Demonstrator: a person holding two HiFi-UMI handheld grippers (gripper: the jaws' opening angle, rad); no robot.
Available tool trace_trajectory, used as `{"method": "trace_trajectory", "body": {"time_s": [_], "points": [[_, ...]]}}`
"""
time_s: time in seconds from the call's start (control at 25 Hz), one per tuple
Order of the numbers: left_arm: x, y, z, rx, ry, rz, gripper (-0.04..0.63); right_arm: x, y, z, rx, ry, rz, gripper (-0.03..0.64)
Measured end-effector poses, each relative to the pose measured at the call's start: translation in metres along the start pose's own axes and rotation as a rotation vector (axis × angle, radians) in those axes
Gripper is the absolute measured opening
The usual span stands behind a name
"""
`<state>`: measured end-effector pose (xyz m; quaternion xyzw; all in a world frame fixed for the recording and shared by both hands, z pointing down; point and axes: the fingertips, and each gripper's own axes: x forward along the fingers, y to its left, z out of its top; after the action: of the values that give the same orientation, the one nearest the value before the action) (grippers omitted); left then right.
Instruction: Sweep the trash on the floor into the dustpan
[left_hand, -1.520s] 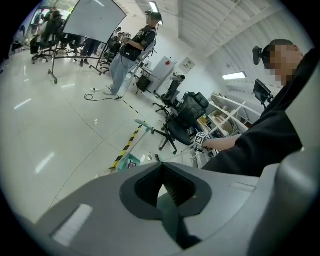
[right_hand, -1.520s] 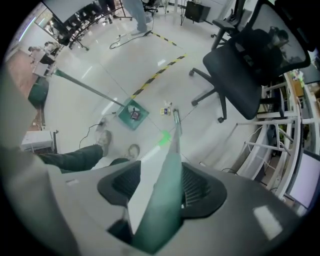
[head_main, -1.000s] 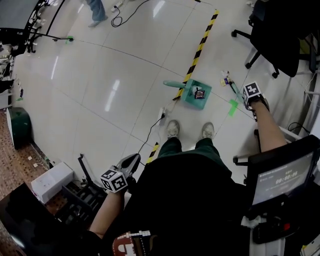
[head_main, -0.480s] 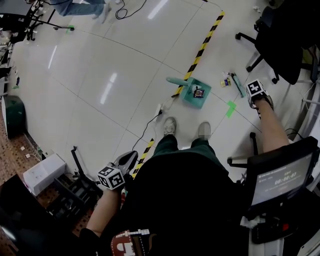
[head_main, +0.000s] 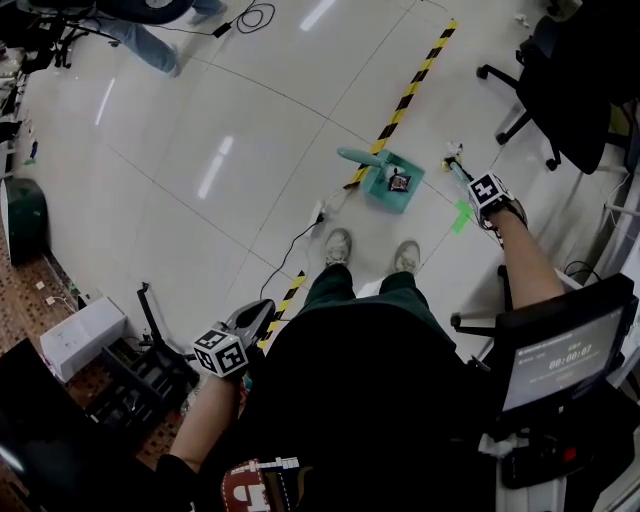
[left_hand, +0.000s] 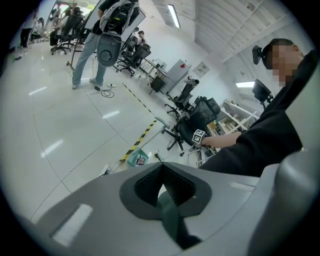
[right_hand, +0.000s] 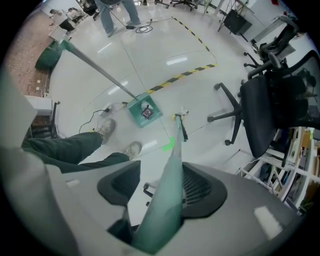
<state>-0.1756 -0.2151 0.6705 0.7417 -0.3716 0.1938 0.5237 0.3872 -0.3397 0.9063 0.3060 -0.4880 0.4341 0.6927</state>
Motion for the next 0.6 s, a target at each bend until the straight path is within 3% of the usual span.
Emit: {"method": "trace_trajectory", "body": {"time_s": [0.36,0.48,0.6], "points": [[0.019,0.0,0.007,0.005,-0.021,-0.025,-0.002,-0.017,0.077,-0.024,-0.213,0.029,0.14,0.253],[0.015,0.0,0.005,0.008,-0.031,-0.035,-0.002,-0.034,0.091,-0.038,-0.177,-0.004,0.216,0.247],[0.011,-0.001,0.002,0.013,-0.04,-0.043,-0.002,-0.055,0.071,-0.052,-0.179,-0.025,0.141,0.247]]}}
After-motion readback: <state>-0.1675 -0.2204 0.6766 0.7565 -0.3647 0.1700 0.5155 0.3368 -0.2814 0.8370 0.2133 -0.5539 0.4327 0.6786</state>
